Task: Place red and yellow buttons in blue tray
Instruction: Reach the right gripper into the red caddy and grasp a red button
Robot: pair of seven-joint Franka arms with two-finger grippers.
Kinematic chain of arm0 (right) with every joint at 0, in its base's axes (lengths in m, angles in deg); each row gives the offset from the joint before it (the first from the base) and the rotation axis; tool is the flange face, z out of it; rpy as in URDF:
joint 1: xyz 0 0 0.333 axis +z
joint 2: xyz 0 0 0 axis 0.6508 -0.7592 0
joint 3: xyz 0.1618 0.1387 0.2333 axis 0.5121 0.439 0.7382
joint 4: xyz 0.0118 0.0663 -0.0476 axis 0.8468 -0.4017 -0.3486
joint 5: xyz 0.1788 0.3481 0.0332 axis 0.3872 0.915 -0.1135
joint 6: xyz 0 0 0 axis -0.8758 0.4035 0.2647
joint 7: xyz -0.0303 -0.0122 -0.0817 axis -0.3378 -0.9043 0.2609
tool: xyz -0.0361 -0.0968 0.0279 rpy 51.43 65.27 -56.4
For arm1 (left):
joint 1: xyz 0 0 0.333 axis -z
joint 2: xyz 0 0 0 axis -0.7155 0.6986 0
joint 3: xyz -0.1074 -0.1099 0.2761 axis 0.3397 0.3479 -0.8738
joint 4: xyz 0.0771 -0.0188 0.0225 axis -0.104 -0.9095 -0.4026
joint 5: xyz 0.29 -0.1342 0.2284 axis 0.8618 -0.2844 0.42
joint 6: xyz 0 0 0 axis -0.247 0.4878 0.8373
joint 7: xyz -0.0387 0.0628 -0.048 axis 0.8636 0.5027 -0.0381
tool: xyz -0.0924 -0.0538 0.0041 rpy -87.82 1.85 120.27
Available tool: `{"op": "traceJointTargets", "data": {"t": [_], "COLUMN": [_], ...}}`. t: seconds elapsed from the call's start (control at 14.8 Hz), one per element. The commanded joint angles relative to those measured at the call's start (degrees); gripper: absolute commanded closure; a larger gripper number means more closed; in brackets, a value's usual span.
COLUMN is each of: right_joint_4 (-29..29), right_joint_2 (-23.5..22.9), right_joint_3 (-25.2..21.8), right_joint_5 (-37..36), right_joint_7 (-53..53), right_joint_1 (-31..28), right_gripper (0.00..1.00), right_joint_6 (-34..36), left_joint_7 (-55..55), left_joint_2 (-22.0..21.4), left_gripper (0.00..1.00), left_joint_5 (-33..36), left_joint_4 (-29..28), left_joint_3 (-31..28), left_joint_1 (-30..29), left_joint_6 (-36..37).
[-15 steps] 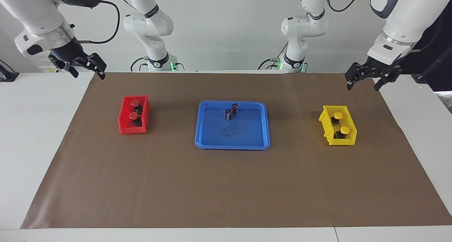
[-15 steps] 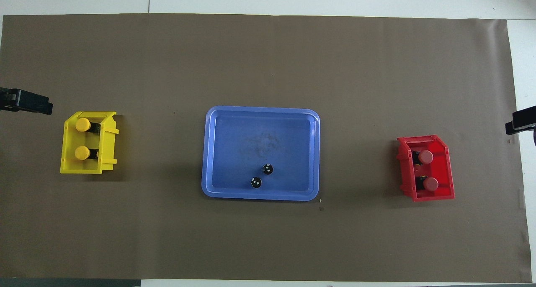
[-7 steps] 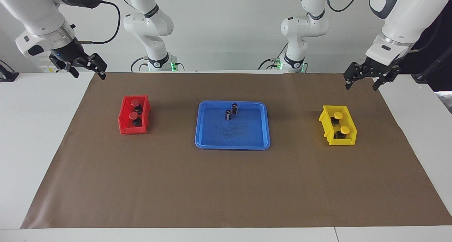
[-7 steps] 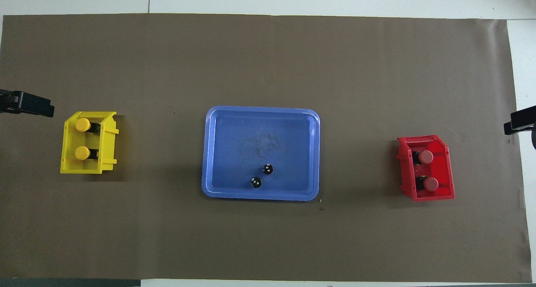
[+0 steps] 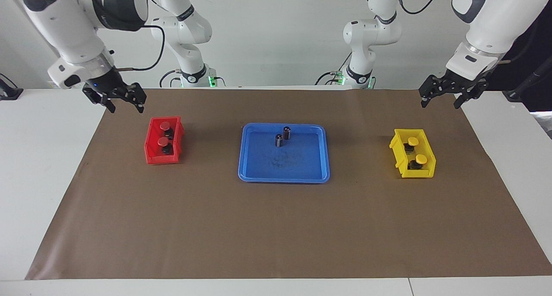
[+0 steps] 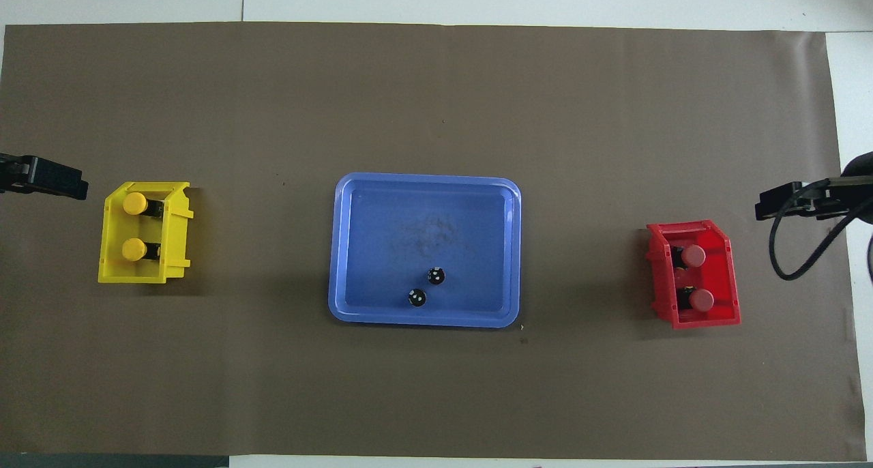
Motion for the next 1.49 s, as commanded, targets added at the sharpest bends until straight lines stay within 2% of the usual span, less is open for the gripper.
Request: {"op": "traceJointTargets", "data": {"t": [0.0,0.07,0.2,0.41,0.61,0.81,1.42], "right_joint_4": [-6.9,-8.0,-13.0,-16.7,-19.1,-23.1,-26.1], "right_joint_2": [0.1,-1.0,-0.7,-0.7,-0.6,0.3,0.4], "right_joint_3": [0.2,0.2,0.1,0.1,0.1,0.1,0.1], "right_joint_5": [0.6,1.2,1.6,1.6,1.7,1.7,1.7], "right_joint_7": [0.5,0.5,-0.5,-1.5,-1.5,-1.4,-3.7], "right_joint_1": [0.1,-0.1,-0.6,-0.9,-0.9,-0.5,-0.8], "right_gripper": [0.25,0.3,0.31,0.36,0.36,0.37,0.41], "right_joint_6": [-6.8,-7.8,-13.2,-17.0,-19.0,-24.1,-27.4], "left_joint_7": [1.3,1.3,1.3,1.1,1.3,1.3,1.2], "left_joint_2": [-1.5,-1.6,-1.7,-1.7,-1.7,-1.6,-3.1], "left_gripper": [0.0,0.0,0.0,0.0,0.0,0.0,0.0], "left_joint_5": [0.2,0.2,0.2,0.2,0.3,0.3,0.3], "left_joint_4": [-1.4,-1.4,-1.4,-1.3,-1.2,-1.3,-1.9], "left_joint_3": [-0.1,-0.2,-0.2,-0.2,-0.2,-0.2,-0.3], "left_joint_1": [-0.4,-0.4,-0.4,-0.3,0.1,0.4,-2.1], "left_joint_6": [1.6,2.9,3.7,3.8,3.1,3.1,4.2]}}
